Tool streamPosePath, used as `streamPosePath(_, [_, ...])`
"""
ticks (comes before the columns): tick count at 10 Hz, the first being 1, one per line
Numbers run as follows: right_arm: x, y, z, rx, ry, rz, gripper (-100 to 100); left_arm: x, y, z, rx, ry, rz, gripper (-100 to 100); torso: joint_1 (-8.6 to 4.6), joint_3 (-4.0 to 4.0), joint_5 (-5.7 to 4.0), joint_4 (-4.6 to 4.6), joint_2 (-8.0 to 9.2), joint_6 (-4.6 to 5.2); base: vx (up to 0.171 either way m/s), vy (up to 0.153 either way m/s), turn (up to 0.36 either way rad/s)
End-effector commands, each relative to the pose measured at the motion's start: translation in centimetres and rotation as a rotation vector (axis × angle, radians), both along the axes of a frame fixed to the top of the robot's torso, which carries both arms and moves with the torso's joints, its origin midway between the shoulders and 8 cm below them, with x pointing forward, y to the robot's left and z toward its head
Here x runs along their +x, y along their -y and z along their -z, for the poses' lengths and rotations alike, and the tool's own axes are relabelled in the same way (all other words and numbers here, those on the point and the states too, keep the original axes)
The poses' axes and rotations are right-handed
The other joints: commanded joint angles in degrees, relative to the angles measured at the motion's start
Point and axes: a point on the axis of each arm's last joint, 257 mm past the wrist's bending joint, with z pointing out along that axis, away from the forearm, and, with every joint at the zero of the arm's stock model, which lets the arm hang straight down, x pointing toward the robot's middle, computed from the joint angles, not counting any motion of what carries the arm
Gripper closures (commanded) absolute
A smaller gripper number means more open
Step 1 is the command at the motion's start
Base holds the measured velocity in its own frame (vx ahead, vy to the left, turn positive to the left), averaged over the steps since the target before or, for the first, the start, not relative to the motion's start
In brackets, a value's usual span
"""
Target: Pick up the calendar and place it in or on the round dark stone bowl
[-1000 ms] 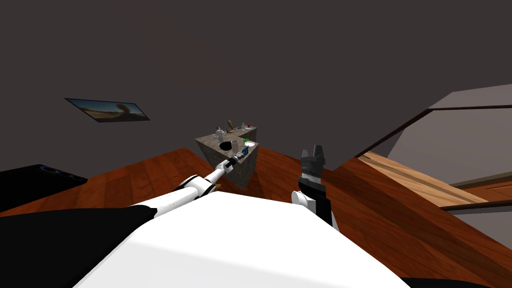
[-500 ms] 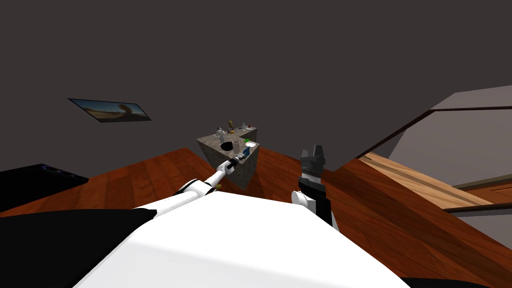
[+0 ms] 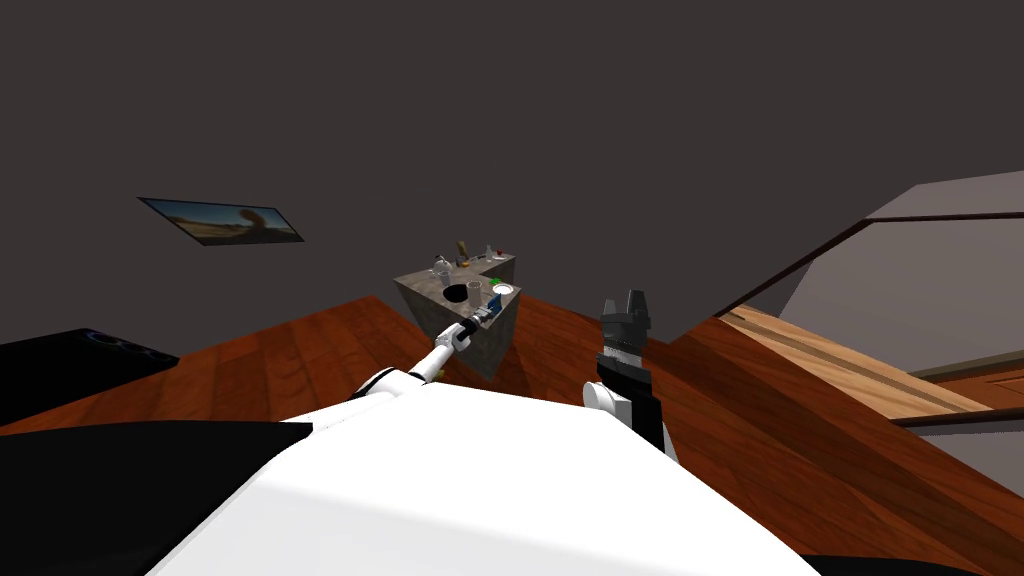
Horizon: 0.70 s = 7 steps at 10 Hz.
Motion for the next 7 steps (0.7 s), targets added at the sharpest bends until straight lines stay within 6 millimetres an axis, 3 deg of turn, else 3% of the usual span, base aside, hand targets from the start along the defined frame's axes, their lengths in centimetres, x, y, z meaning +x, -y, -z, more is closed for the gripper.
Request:
streamPosePath(1, [0.00, 0.00, 0.00, 0.000, 0.000, 0.000, 0, -0.15, 0.09, 0.28, 0.018, -0.002, 0.003, 100, 0.00, 0.00, 0.00, 0.00, 0.00, 0.00, 0.007, 0.014, 0.000])
streamPosePath(7, [0.00, 0.00, 0.00, 0.000, 0.000, 0.000, 0, -1.06, 0.49, 0.00, 0.024, 0.002, -0.034, 100, 0.05, -0.01, -0.02, -0.07, 0.04, -0.15, 0.008, 0.034, 0.009])
